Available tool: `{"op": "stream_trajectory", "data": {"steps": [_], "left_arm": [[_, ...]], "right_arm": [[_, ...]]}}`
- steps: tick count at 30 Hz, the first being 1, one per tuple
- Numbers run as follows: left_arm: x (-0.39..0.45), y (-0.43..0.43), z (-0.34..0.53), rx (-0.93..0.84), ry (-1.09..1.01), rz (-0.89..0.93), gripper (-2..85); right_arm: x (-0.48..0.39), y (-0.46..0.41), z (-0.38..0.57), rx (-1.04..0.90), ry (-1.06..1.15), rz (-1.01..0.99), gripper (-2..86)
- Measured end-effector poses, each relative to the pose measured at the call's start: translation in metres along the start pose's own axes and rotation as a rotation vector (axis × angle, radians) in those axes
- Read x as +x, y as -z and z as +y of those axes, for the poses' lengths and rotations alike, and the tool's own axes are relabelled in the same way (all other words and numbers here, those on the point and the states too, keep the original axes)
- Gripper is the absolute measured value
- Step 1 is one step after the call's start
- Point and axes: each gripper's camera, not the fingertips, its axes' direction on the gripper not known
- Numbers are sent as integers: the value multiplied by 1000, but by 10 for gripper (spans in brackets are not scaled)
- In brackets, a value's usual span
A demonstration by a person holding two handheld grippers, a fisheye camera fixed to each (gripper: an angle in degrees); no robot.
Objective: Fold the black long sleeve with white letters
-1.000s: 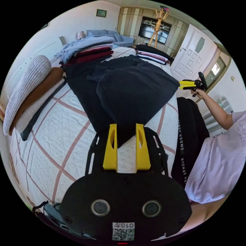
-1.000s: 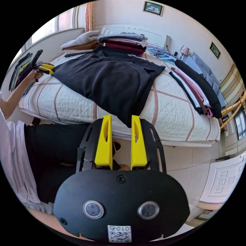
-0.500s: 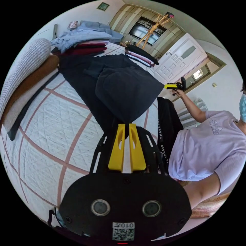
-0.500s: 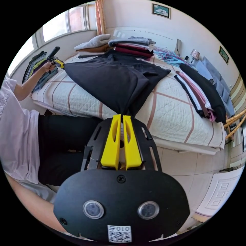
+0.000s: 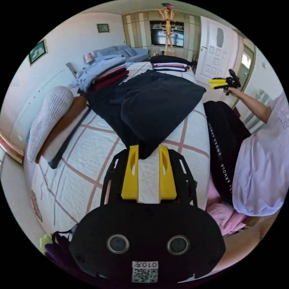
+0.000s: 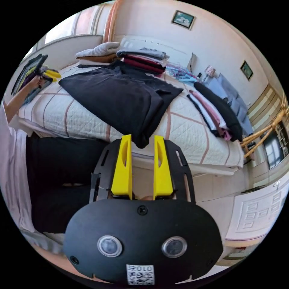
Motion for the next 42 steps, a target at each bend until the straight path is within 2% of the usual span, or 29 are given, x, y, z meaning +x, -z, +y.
{"op": "stream_trajectory", "data": {"steps": [2,5,10,15,25,33,38,42], "left_arm": [[45,10,-12,-21,-166,-140,88],[85,-6,-27,-112,-335,-233,90],[112,-19,-57,-116,-421,-244,89],[126,-39,-78,-220,-519,-276,76],[120,-36,-105,-240,-470,-188,23],[136,19,-110,-166,-461,-231,13],[167,45,-71,-192,-461,-196,12],[181,29,-27,-226,-404,-147,12]], "right_arm": [[-26,8,-5,9,86,84,107],[-69,-2,-18,-74,239,159,109],[-113,-20,-43,-101,331,276,105],[-132,-36,-64,-138,388,321,87],[-150,-31,-94,-198,435,357,49],[-137,57,-105,-107,321,339,45],[-163,106,-84,-148,395,321,45],[-193,112,-53,-221,436,239,45]]}}
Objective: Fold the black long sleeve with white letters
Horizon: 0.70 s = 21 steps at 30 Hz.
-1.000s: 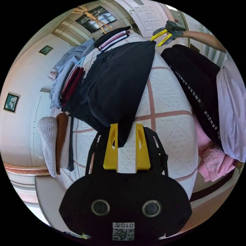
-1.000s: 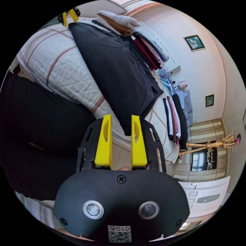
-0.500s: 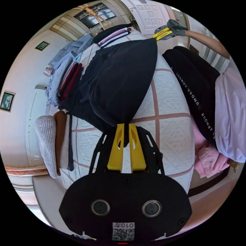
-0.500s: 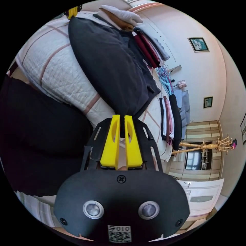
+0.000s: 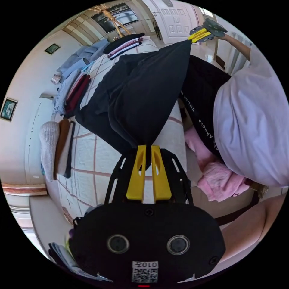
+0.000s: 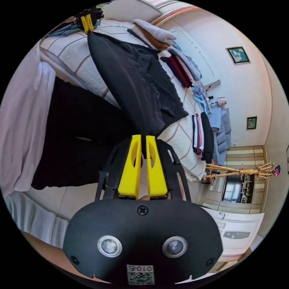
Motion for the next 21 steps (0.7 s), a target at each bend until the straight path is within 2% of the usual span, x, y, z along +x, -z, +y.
{"op": "stream_trajectory", "data": {"steps": [5,15,20,21], "left_arm": [[24,-12,23,-11,44,26,13],[-7,-88,54,-29,76,165,51],[-49,-86,104,76,216,427,94],[-55,-83,111,88,234,426,98]], "right_arm": [[-23,0,2,-62,-7,-5,46],[-4,-68,27,-88,-88,-228,48],[13,-87,46,-122,-77,-369,61],[24,-86,56,-103,-91,-429,63]]}}
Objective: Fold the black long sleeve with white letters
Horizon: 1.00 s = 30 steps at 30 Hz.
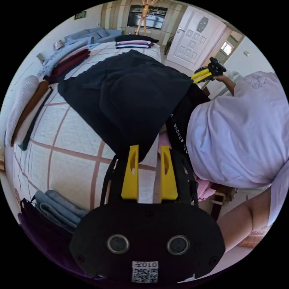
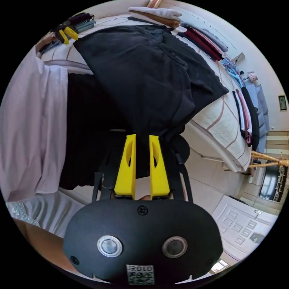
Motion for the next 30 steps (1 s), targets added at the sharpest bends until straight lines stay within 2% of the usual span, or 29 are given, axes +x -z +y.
{"op": "stream_trajectory", "data": {"steps": [3,5,8,10,14,18,21,25,30], "left_arm": [[-35,37,15,117,108,-102,117],[-83,60,4,205,250,-237,131],[-156,67,-29,360,360,-270,142],[-207,59,-52,419,421,-236,149],[-322,24,-88,418,594,-121,159],[-376,-6,-96,329,671,-54,163],[-394,-18,-94,284,689,-52,162],[-409,-26,-91,280,676,-6,154],[-426,-39,-93,256,668,83,127]], "right_arm": [[38,20,24,124,-47,-77,70],[69,33,30,268,-114,-22,76],[132,44,20,515,-280,98,95],[176,40,3,597,-376,64,101],[275,0,-49,520,-557,-124,106],[340,-50,-67,459,-717,-225,114],[365,-81,-68,381,-782,-208,114],[371,-109,-72,320,-765,-286,104],[359,-123,-66,321,-780,-207,73]]}}
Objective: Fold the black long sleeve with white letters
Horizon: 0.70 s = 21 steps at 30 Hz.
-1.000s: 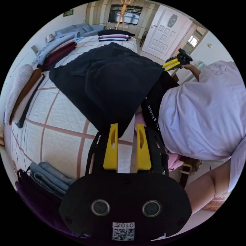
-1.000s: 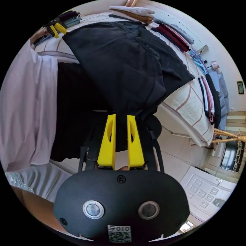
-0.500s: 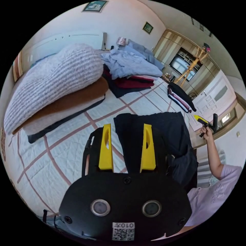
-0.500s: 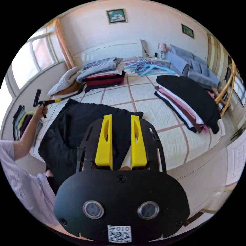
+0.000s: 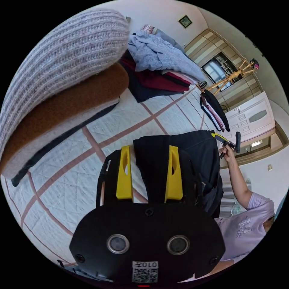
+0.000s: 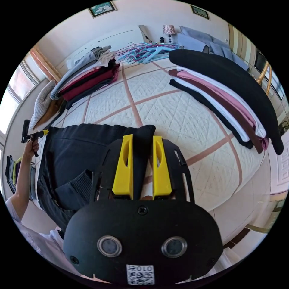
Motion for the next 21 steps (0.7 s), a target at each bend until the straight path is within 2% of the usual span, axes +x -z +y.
{"op": "stream_trajectory", "data": {"steps": [4,9,12,14,18,21], "left_arm": [[-5,1,2,55,-21,116,68],[12,34,25,202,-68,132,32],[59,82,54,325,-291,135,21],[113,129,97,394,-555,139,17],[181,184,203,409,-892,93,15],[204,189,289,341,-1003,44,15]], "right_arm": [[8,3,12,8,2,-57,43],[18,40,38,72,32,-153,32],[4,89,69,178,179,-167,33],[-12,126,103,257,317,-154,36],[-40,192,235,438,713,-196,45],[-35,177,316,369,749,-226,44]]}}
